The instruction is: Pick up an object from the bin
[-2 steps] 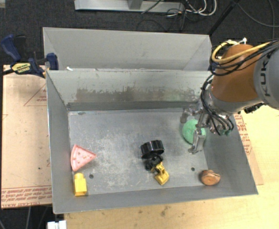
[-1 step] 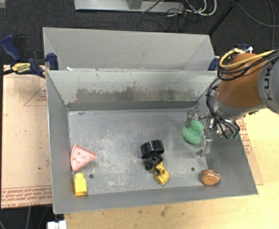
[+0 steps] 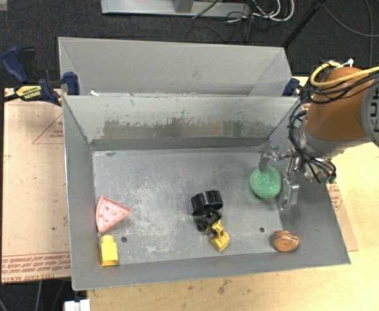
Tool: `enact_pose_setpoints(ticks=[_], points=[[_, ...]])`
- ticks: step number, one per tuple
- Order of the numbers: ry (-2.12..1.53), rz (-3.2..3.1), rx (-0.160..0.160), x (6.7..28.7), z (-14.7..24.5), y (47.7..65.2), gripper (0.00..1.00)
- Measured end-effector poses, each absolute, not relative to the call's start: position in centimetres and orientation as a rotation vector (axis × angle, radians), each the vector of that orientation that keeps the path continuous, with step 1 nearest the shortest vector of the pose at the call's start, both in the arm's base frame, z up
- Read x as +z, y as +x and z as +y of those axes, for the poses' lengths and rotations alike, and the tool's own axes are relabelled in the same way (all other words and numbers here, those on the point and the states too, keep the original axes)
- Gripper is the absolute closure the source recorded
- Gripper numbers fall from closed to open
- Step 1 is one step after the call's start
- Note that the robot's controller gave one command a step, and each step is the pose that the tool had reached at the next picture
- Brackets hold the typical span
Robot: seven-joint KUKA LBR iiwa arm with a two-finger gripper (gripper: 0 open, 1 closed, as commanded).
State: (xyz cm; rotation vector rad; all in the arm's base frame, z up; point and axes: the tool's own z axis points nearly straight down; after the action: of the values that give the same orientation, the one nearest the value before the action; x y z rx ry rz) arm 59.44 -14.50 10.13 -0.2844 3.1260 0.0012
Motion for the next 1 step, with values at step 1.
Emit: enact_pose_setpoints(ticks=[1], points=[[-0.290, 3.124, 0.000, 11.44, -14.80, 59.51, 0.00]])
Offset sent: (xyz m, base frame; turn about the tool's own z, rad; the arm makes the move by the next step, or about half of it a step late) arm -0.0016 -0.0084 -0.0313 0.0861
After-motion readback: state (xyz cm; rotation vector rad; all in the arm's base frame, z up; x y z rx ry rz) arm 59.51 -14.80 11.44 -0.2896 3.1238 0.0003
